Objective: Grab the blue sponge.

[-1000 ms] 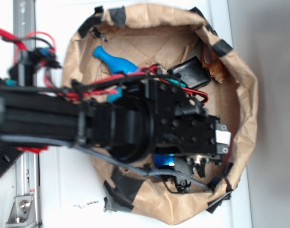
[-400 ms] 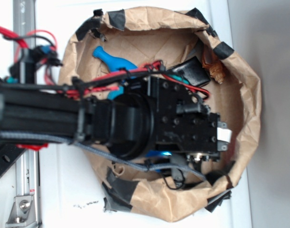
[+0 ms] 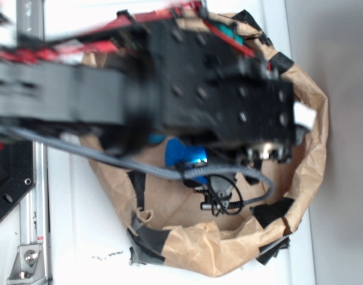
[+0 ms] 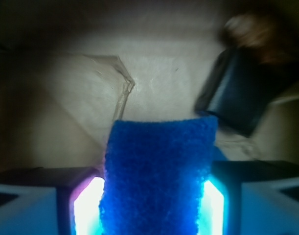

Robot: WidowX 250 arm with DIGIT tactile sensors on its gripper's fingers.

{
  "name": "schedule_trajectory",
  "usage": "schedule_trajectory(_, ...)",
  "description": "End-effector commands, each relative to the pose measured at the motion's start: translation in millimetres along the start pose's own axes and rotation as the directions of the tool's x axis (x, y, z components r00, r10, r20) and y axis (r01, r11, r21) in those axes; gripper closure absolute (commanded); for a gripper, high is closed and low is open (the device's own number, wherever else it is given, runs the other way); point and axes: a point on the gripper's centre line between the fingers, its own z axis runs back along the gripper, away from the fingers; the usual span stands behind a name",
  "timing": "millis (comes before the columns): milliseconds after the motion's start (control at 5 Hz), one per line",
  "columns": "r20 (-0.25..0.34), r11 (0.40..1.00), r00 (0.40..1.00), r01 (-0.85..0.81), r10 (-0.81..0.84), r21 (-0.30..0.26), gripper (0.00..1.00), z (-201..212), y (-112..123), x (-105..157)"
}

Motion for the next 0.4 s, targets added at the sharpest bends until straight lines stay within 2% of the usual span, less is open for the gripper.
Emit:
schedule_trajectory(0, 0.182, 0.996, 0.982, -0.062, 0.049, 0.066, 1.0, 73.3, 4.0, -19.9)
schedule_trajectory(200, 0.193, 0.992, 0.978, -0.097, 0.08, 0.083, 1.0, 69.6, 5.5, -19.8)
